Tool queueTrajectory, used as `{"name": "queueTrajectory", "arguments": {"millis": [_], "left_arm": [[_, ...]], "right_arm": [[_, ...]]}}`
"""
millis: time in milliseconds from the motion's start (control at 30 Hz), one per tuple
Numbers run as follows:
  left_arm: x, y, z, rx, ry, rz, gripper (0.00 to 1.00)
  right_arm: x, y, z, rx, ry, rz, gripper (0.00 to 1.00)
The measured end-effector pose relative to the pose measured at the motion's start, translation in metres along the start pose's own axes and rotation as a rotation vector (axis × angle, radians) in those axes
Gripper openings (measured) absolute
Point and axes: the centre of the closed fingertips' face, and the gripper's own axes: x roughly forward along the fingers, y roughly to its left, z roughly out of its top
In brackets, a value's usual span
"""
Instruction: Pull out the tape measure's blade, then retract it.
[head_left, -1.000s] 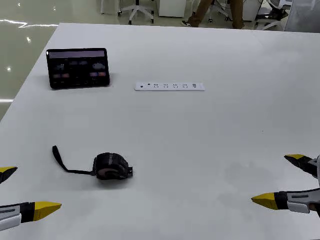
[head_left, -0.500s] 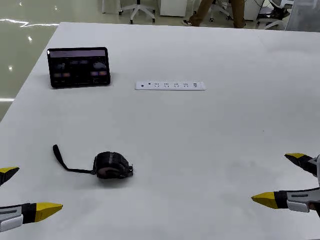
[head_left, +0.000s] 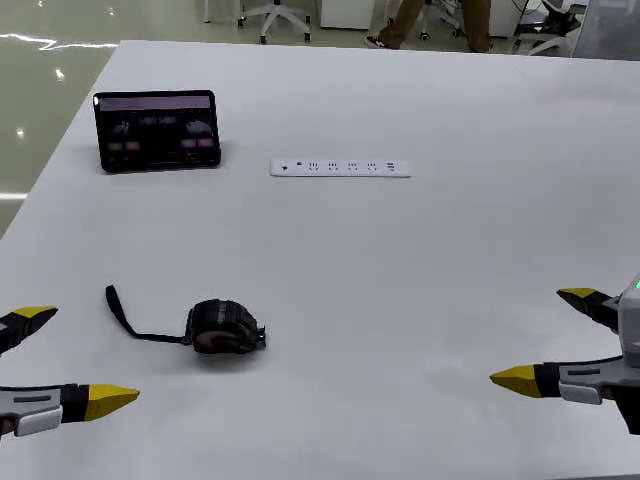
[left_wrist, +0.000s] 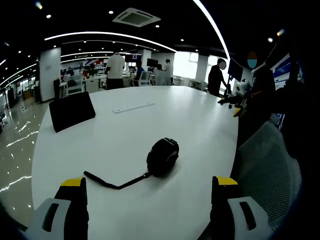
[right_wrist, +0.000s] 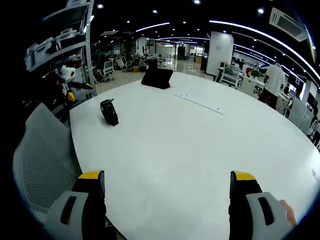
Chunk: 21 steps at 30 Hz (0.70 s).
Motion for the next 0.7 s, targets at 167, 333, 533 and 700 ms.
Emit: {"name": "queueTrajectory", "arguments": {"millis": [167,333,533,700], "left_arm": [[0.012,-0.003,0.018,-0.002,-0.037,-0.018,1.00],[0.026,-0.010,0.023,0.035,-0.020,-0.053,1.00],[0.039,-0.015,0.021,0.091,0.028,-0.097,1.00],[0.051,-0.026,0.008,0.177,0.125,-0.158,1.00]], "right_arm": [[0.014,0.005,0.014,-0.024,-0.010,0.020,1.00],[0.031,0.013,0.027,-0.042,-0.014,0.053,1.00],[0.051,0.027,0.032,-0.106,0.011,0.101,1.00],[0.068,0.039,0.039,-0.150,0.028,0.142,1.00]]}}
